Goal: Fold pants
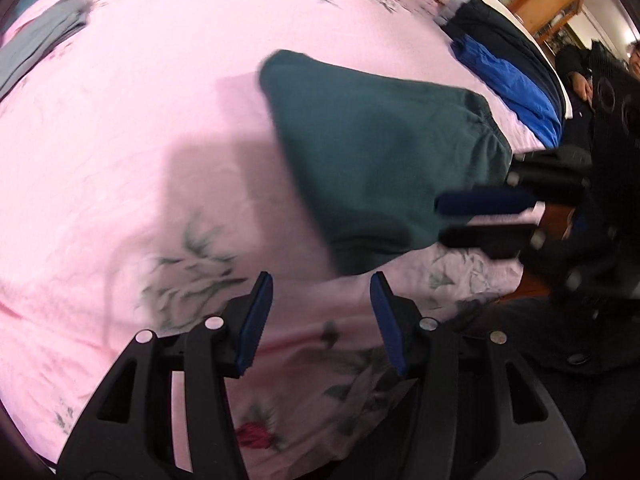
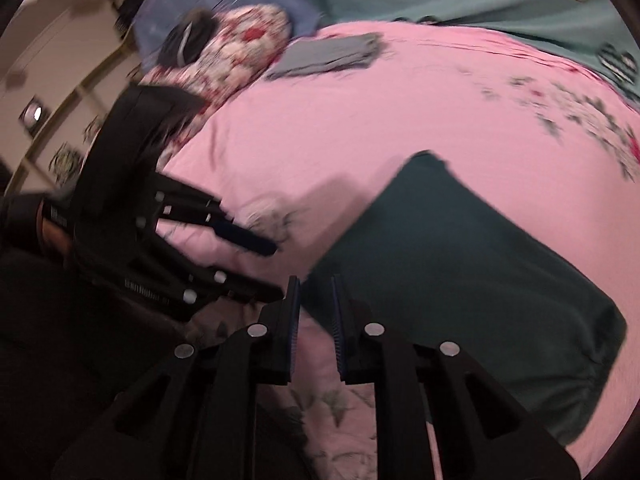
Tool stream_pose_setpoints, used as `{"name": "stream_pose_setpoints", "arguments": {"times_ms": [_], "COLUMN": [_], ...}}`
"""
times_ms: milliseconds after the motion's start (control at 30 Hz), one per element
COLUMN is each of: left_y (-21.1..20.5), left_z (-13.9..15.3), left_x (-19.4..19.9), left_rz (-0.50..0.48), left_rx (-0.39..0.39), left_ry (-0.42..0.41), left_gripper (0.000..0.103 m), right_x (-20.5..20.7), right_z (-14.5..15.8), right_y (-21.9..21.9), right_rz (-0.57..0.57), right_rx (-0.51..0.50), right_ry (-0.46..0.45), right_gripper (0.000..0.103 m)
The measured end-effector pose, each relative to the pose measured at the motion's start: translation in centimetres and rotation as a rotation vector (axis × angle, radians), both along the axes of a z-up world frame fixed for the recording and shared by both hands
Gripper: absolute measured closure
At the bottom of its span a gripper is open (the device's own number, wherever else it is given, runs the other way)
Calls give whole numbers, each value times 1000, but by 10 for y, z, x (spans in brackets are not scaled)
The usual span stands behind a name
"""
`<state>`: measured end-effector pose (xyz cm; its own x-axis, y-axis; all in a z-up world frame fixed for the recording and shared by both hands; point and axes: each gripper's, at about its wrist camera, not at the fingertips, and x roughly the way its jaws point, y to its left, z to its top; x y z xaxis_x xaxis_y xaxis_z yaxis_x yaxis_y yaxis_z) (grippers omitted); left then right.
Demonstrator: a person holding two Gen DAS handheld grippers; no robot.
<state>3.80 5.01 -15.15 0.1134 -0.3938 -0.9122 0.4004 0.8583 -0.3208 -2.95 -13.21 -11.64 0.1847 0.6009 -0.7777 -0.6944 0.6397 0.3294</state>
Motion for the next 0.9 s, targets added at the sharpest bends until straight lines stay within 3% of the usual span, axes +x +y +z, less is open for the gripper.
{"name": "stream_pose_setpoints", "arguments": {"times_ms": [200,400,500,533,700,800,900], "left_y": [39,60,63,65,78,76,77], "left_z": [2,4,3,3,3,3,4], "left_x": [-5,-9,-6,-6,5,15,23], "left_rz": [117,132,137,139,148,137,138], "left_rx": [-19,-39,-46,-47,-93,-105,-116], "left_ry": [-11,-22,-26,-27,-25,-37,-46], "left_gripper": [47,44,44,44,44,44,42], "right_x": [7,10,9,7,-15,-12,-3], "right_z": [-28,-48,-51,-50,-38,-40,-37], "right_y": [31,45,51,53,60,58,56], "right_rz": [43,-8,-14,-7,106,36,-34], "right_rx": [-90,-213,-249,-260,-265,-290,-245], "right_ry": [19,-6,-29,-36,-43,-64,-43], "right_gripper": [90,90,94,102,103,103,102]}}
